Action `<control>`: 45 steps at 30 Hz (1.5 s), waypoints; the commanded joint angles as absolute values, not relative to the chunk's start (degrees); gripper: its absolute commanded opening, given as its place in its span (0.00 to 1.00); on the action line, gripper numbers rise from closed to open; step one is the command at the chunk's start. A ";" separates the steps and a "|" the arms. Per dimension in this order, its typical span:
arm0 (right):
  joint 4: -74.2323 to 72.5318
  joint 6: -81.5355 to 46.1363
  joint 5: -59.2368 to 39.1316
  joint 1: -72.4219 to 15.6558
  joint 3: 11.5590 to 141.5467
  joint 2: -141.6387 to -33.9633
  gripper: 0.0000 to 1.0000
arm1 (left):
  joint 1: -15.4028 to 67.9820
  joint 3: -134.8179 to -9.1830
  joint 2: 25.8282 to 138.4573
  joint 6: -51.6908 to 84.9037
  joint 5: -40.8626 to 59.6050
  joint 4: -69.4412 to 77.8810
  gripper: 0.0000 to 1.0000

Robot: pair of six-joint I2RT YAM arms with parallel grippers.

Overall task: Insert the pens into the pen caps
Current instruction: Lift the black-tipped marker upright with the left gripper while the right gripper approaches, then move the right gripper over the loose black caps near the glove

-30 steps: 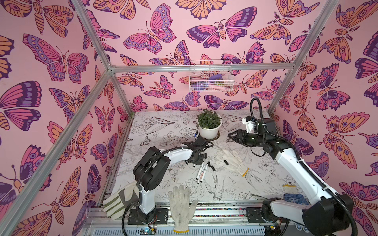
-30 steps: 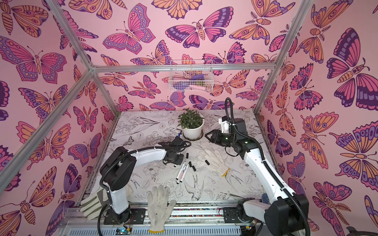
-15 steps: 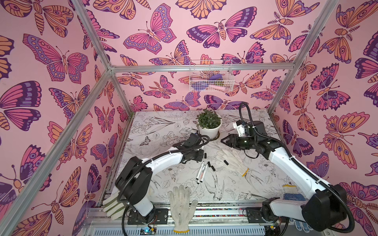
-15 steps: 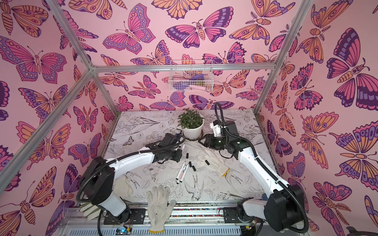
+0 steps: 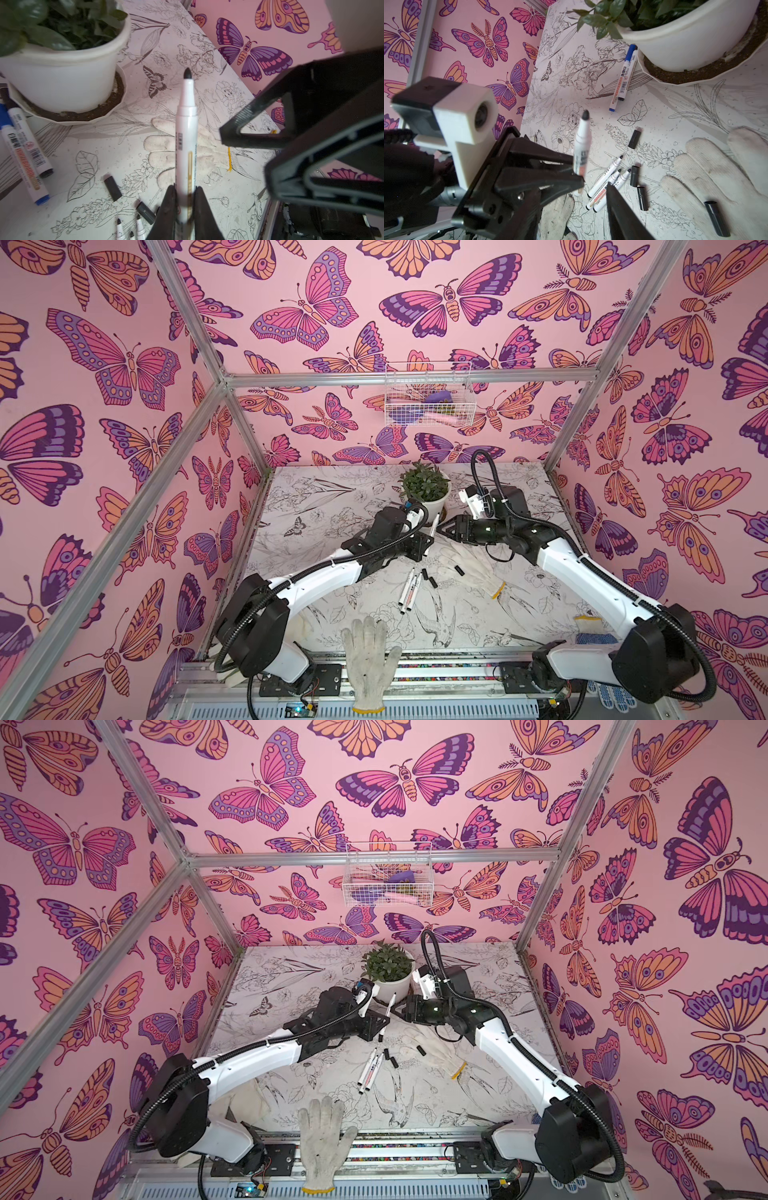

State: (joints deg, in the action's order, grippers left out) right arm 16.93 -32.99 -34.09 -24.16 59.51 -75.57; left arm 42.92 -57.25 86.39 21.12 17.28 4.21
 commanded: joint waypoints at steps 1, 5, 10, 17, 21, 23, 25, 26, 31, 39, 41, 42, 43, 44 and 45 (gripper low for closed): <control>16.77 -32.23 -33.96 -24.79 60.35 -77.18 0.52 | 43.97 -56.84 86.41 17.45 21.56 7.33 0.00; 17.53 -31.12 -32.19 -24.79 60.82 -77.37 0.50 | 44.69 -56.69 86.00 16.14 22.27 7.91 0.00; 16.96 -31.47 -31.02 -24.79 60.37 -77.10 0.36 | 45.26 -56.95 85.93 14.78 24.30 8.18 0.00; 16.83 -32.52 -32.15 -24.85 60.85 -77.21 0.00 | 45.26 -57.12 86.83 15.36 22.90 8.26 0.00; 16.28 -34.18 -32.85 -24.85 61.17 -76.99 0.00 | 45.27 -57.33 87.95 15.81 22.02 8.26 0.15; 15.74 -34.86 -33.47 -24.71 61.24 -76.81 0.00 | 45.26 -57.46 88.34 15.97 21.20 8.22 0.29; 15.59 -34.89 -34.00 -24.71 61.52 -76.56 0.00 | 45.26 -57.57 88.82 16.00 21.13 8.17 0.34; 15.73 -34.94 -33.93 -24.70 61.65 -76.41 0.00 | 45.26 -57.72 89.15 15.92 21.54 8.18 0.34; 16.65 -34.11 -33.44 -24.70 62.05 -75.88 0.00 | 45.26 -58.18 89.74 15.73 22.23 8.20 0.28; 16.68 -34.02 -33.49 -24.54 62.15 -75.65 0.00 | 45.21 -58.05 89.90 15.72 22.04 8.13 0.00; 16.73 -33.67 -32.93 -24.36 62.14 -75.10 0.13 | 45.02 -57.59 89.70 17.14 17.44 7.32 0.00; 16.89 -33.53 -31.83 -24.35 62.05 -74.48 0.30 | 44.79 -57.13 89.61 18.65 13.30 6.66 0.00; 16.59 -33.17 -30.98 -24.36 61.61 -73.71 0.43 | 44.30 -56.48 89.55 20.34 10.03 6.43 0.00; 16.10 -32.81 -30.09 -24.39 61.00 -72.90 0.52 | 43.60 -55.35 89.23 22.62 6.65 6.31 0.00; 15.86 -32.55 -29.18 -24.35 60.31 -72.22 0.55 | 42.75 -54.34 88.85 24.69 4.71 6.24 0.00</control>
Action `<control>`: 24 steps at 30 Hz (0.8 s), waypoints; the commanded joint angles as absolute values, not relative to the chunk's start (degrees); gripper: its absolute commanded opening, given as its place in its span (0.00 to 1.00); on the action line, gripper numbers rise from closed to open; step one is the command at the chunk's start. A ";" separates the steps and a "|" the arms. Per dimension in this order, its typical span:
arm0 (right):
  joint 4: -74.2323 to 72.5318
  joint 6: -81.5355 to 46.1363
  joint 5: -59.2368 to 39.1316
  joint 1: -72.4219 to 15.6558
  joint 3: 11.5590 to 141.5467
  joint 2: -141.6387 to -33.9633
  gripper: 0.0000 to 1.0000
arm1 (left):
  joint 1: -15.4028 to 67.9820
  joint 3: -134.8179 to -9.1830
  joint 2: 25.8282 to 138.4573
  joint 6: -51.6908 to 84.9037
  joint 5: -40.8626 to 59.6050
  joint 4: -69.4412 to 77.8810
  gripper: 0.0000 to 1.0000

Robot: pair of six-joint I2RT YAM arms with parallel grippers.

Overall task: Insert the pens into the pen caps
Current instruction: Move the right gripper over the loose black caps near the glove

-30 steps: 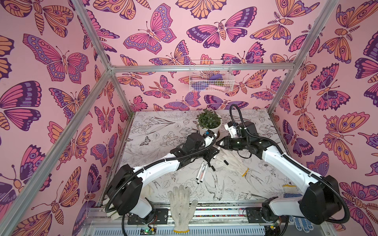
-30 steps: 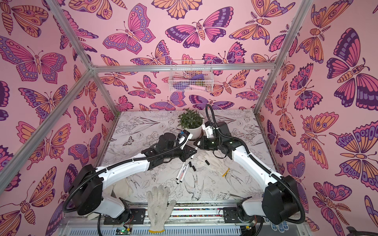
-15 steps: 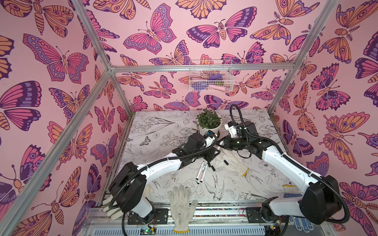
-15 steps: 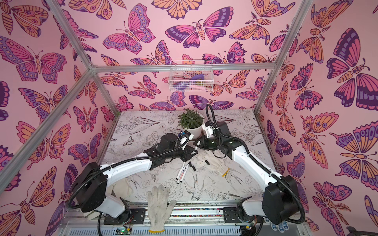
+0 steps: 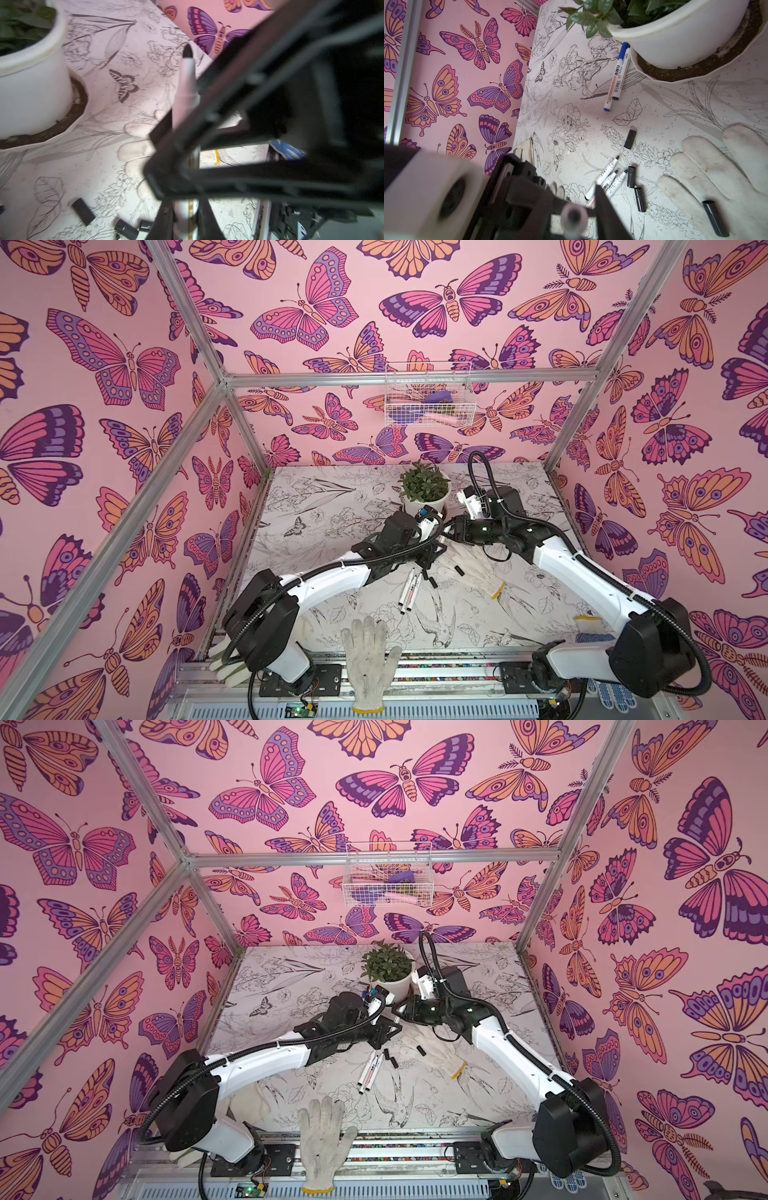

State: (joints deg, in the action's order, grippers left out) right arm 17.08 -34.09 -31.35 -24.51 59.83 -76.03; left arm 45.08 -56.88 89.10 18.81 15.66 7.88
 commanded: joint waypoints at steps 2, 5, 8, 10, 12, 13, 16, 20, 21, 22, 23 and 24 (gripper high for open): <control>16.64 -31.66 -27.24 -24.41 58.94 -71.24 0.56 | 40.49 -52.16 87.67 28.97 2.55 6.22 0.00; 17.07 -30.33 -28.20 -25.14 56.81 -71.28 0.55 | 37.58 -49.26 85.21 34.02 -1.87 4.73 0.00; 24.35 -24.88 -26.94 -27.58 58.49 -74.89 0.51 | 35.73 -47.96 82.98 37.20 -7.38 1.29 0.00; 31.29 -18.65 -22.50 -31.03 61.08 -78.69 0.50 | 34.92 -46.84 81.61 37.60 -8.78 1.03 0.00; 36.03 -15.22 -18.88 -33.86 63.05 -82.19 0.49 | 34.56 -46.30 80.73 37.83 -9.48 1.01 0.00; 37.76 -13.89 -18.36 -35.15 63.92 -84.33 0.48 | 34.54 -46.11 80.38 37.79 -9.57 0.99 0.00; 40.88 -11.90 -15.04 -38.53 65.77 -88.87 0.48 | 34.56 -45.90 80.07 38.28 -9.41 1.02 0.00; 42.48 -11.11 -12.46 -41.60 67.50 -94.80 0.47 | 34.54 -45.75 80.37 38.71 -9.01 0.99 0.00; 42.92 -10.71 -11.51 -42.07 67.80 -95.73 0.47 | 34.57 -45.75 80.42 38.88 -8.88 1.05 0.00; 43.16 -10.46 -10.43 -42.36 68.12 -96.68 0.46 | 34.50 -45.78 80.59 38.80 -8.83 0.98 0.00; 43.35 -10.44 -9.21 -42.46 68.27 -97.62 0.45 | 34.54 -45.74 80.53 38.85 -8.70 0.98 0.00; 43.39 -10.46 -8.20 -42.54 68.42 -98.41 0.44 | 34.52 -45.66 80.59 38.85 -8.70 1.07 0.00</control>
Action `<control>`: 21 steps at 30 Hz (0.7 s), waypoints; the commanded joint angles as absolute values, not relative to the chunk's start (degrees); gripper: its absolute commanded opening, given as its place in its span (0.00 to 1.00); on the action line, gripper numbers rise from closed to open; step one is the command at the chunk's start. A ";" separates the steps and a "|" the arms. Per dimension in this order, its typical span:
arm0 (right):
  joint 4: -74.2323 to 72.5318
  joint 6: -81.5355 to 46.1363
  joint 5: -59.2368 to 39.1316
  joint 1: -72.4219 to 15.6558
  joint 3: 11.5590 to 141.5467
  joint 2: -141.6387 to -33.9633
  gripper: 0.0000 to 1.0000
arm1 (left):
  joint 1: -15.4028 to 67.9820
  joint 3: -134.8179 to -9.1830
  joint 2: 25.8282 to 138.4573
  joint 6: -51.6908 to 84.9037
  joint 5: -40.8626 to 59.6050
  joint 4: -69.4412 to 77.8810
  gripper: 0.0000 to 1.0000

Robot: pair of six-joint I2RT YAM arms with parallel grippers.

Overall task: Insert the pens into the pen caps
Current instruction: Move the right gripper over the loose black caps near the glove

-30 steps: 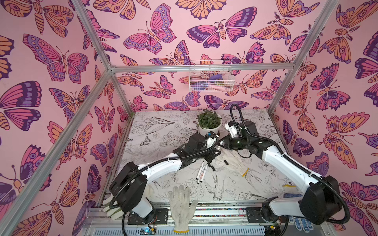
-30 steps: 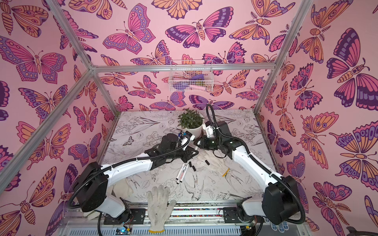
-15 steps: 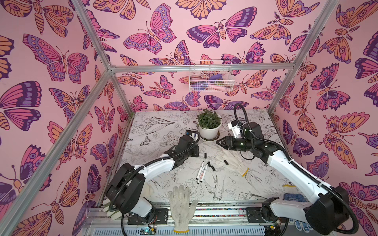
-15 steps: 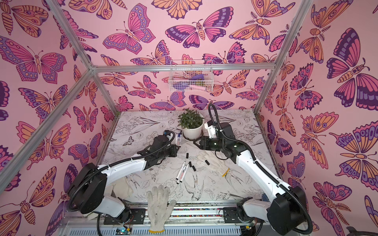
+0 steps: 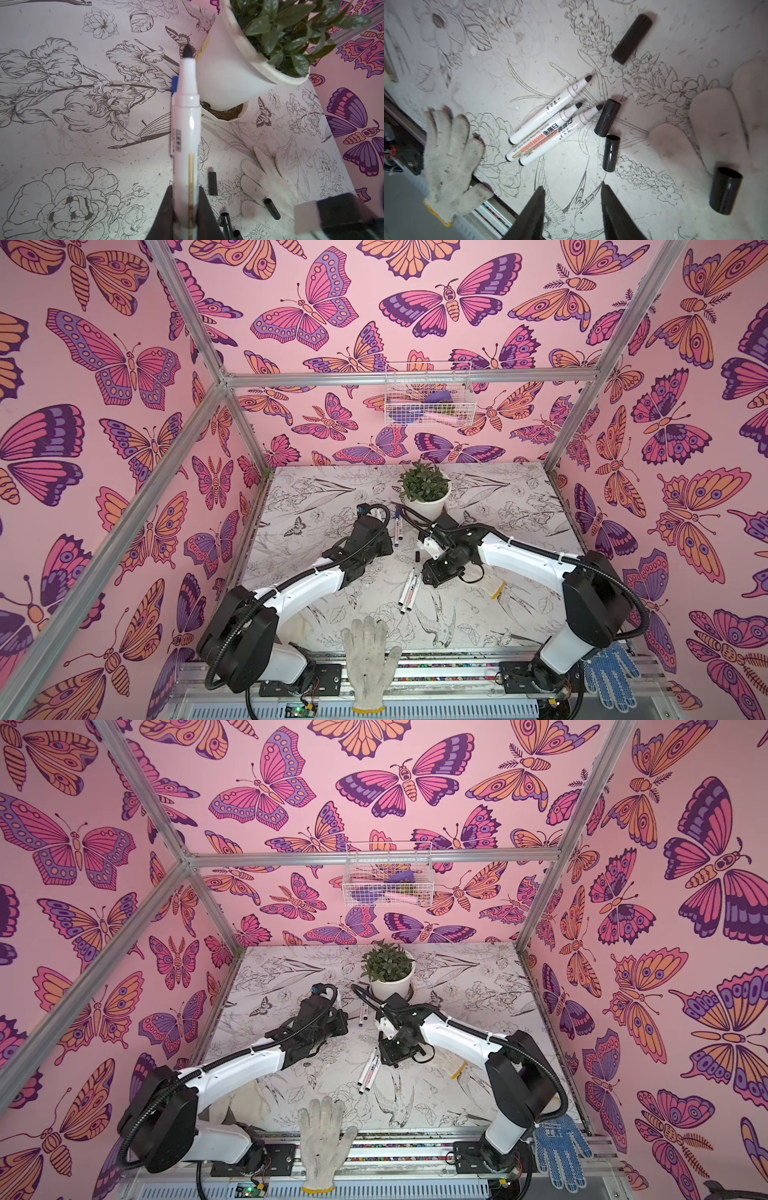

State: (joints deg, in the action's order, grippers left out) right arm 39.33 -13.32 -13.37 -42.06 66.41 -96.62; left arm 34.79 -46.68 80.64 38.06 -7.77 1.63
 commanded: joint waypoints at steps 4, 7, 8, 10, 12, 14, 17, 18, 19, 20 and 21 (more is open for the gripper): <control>43.68 -11.22 -5.38 -42.64 68.92 -102.01 0.40 | 34.49 -45.59 80.26 38.68 -8.95 1.05 0.00; 43.04 -12.17 -5.43 -43.04 68.66 -103.90 0.36 | 34.41 -45.44 80.05 38.60 -9.05 0.97 0.00; 42.81 -12.35 -5.57 -43.16 68.48 -104.22 0.36 | 34.40 -45.36 79.98 38.67 -9.13 1.09 0.00; 42.16 -12.72 -5.46 -43.52 67.87 -105.04 0.34 | 34.41 -45.31 79.75 38.61 -9.14 1.03 0.00; 42.06 -13.21 -4.98 -43.65 67.57 -105.88 0.33 | 34.35 -45.11 79.79 38.67 -9.23 1.09 0.00; 41.96 -13.60 -3.79 -43.69 67.32 -106.34 0.31 | 34.27 -45.13 79.81 38.75 -9.15 1.08 0.00; 42.47 -14.39 0.84 -43.68 67.15 -106.40 0.28 | 34.21 -45.13 79.89 38.91 -9.01 1.19 0.00; 42.86 -14.47 3.25 -43.68 67.17 -106.44 0.27 | 34.20 -45.12 79.90 38.86 -8.97 1.10 0.00; 43.57 -14.63 5.72 -43.63 67.24 -106.54 0.26 | 34.26 -45.20 79.89 38.85 -9.04 1.14 0.00; 44.03 -14.66 7.80 -43.60 67.32 -106.52 0.25 | 34.20 -45.24 79.97 38.85 -9.05 1.14 0.00; 44.47 -14.76 9.91 -43.67 67.33 -106.37 0.25 | 34.27 -45.18 79.92 38.91 -9.05 1.14 0.00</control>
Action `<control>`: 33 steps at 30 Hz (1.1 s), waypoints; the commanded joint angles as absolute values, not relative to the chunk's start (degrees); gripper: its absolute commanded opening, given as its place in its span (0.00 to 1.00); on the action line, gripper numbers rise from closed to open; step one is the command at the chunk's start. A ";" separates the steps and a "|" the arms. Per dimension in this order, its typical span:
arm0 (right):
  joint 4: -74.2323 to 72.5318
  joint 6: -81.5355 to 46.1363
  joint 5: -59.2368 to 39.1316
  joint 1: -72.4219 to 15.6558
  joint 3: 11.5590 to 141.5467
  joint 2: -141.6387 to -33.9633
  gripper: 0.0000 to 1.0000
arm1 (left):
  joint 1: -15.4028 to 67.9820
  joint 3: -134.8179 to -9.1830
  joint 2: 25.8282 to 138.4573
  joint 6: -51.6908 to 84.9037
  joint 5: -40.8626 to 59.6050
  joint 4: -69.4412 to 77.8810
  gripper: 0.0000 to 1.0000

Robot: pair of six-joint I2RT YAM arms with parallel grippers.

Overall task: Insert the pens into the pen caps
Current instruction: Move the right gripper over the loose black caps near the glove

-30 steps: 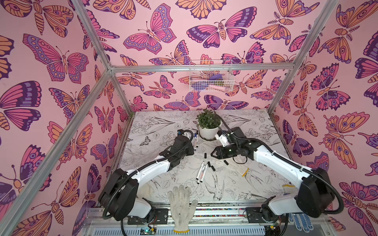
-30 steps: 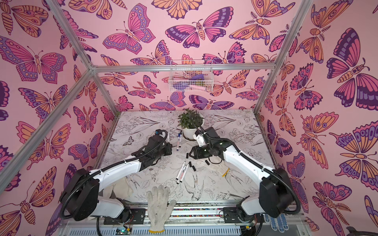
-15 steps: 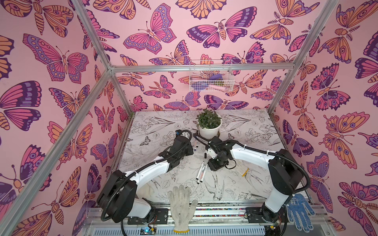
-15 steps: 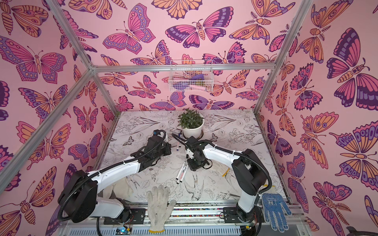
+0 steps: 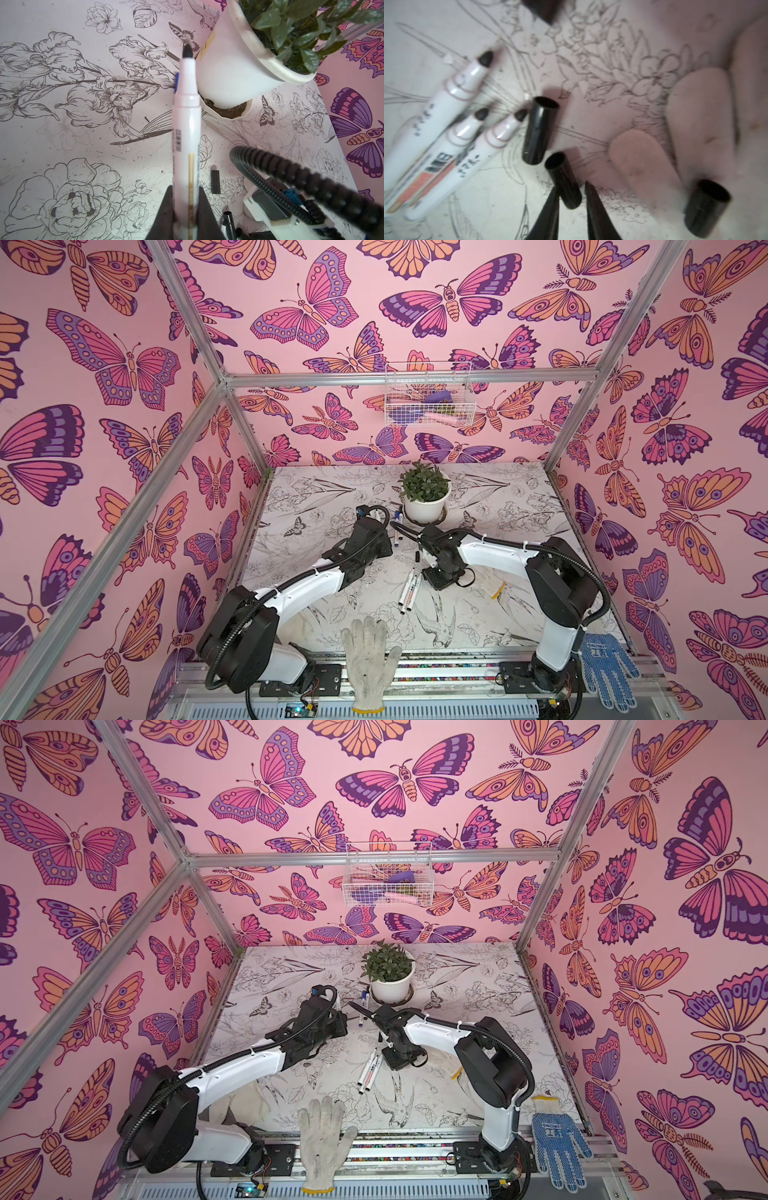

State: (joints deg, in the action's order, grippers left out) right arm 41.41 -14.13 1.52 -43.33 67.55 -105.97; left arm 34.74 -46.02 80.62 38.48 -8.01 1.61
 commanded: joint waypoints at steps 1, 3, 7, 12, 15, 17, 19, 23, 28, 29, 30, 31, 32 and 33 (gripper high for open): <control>44.81 -14.85 11.64 -43.52 67.32 -106.17 0.25 | 34.23 -45.18 79.93 38.85 -8.99 1.12 0.00; 45.09 -15.41 14.43 -43.07 67.07 -105.36 0.24 | 34.15 -45.26 79.90 38.86 -8.84 1.08 0.00; 44.55 -16.47 14.66 -41.09 66.82 -102.26 0.24 | 34.15 -45.01 79.66 38.85 -8.88 1.13 0.00; 41.52 -18.38 5.16 -38.44 66.33 -95.20 0.32 | 34.19 -44.79 79.62 38.95 -8.79 1.13 0.00; 42.61 -20.51 -3.68 -36.24 68.05 -94.85 0.36 | 34.17 -44.96 79.80 38.86 -8.75 1.18 0.00; 45.00 -20.28 -9.21 -35.60 69.77 -96.07 0.36 | 34.17 -45.21 80.06 38.85 -8.47 1.28 0.00; 47.10 -18.94 -14.27 -35.59 70.73 -97.28 0.36 | 34.19 -45.31 80.40 38.87 -8.01 1.49 0.00; 47.10 -18.28 -21.09 -35.56 68.97 -98.57 0.35 | 34.19 -45.11 80.76 38.98 -7.60 1.58 0.00; 46.41 -17.84 -22.93 -35.57 66.18 -100.95 0.34 | 34.09 -44.93 80.63 38.96 -7.64 1.57 0.00; 45.87 -17.78 -23.15 -35.56 66.06 -101.58 0.34 | 34.05 -44.92 80.60 38.89 -7.65 1.58 0.00; 45.64 -17.64 -23.29 -35.58 66.36 -102.46 0.34 | 34.10 -44.87 80.60 38.83 -7.65 1.58 0.00; 45.37 -17.58 -22.98 -35.52 66.65 -103.08 0.34 | 34.01 -44.91 80.60 38.87 -7.65 1.58 0.00; 45.26 -17.62 -22.38 -35.46 67.21 -104.10 0.34 | 34.01 -44.81 80.59 38.95 -7.65 1.58 0.00; 45.26 -17.68 -21.96 -35.51 67.69 -104.62 0.34 | 34.00 -44.74 80.56 38.99 -7.65 1.58 0.00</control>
State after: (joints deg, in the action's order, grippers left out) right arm 44.25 -19.03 -20.86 -35.40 66.78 -102.89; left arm 34.46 -45.78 80.64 38.52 -7.70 1.63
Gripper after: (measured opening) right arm 0.343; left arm 0.153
